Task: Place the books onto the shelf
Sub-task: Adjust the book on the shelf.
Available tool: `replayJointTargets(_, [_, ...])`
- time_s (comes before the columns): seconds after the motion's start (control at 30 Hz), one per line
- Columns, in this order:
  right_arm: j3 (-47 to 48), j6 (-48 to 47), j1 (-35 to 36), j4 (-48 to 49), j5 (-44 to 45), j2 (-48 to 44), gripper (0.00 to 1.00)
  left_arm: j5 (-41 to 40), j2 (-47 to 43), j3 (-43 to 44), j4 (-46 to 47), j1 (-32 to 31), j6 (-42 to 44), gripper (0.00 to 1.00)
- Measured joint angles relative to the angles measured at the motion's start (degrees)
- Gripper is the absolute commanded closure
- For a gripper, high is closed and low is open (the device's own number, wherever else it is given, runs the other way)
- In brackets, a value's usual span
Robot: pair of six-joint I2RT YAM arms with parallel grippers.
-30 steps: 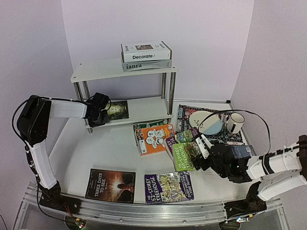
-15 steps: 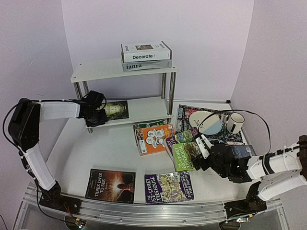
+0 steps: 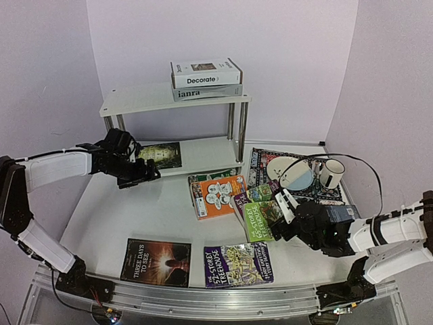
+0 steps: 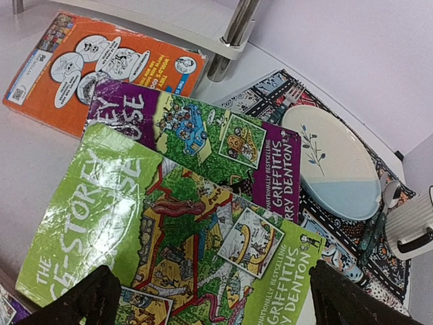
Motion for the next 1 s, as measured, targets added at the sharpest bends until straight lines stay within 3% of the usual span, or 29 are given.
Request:
replayJointTargets(0.3, [2.0,7.3,0.0,-4.1,-1.6,-1.1,0.02,4.8,-13.1,-7.8,-2.5,0.0,-1.0,0.00])
replayJointTargets(0.43, [8.0,16.3,0.0,-11.6,-3.4,-1.3,0.02,6.9,-16.7,-11.1,-2.5,0.0,-1.7,0.00])
replayJointTargets(0.7, [21.7,34.0,0.0,-28.9,-8.4,-2.7,0.02,8.9,-19.1,-15.7,-2.9,0.0,-1.4,0.00])
replayJointTargets(0.9, [22.6,48.5,0.3,-37.0,-9.9,-2.7,0.03,10.0,-18.4,-18.3,-2.3,0.0,-0.5,0.00])
replayJointTargets(1.0, [24.6,54.6,5.0,-39.5,-6.9,1.5,0.02,10.8,-18.4,-19.4,-1.7,0.0,-0.5,0.00])
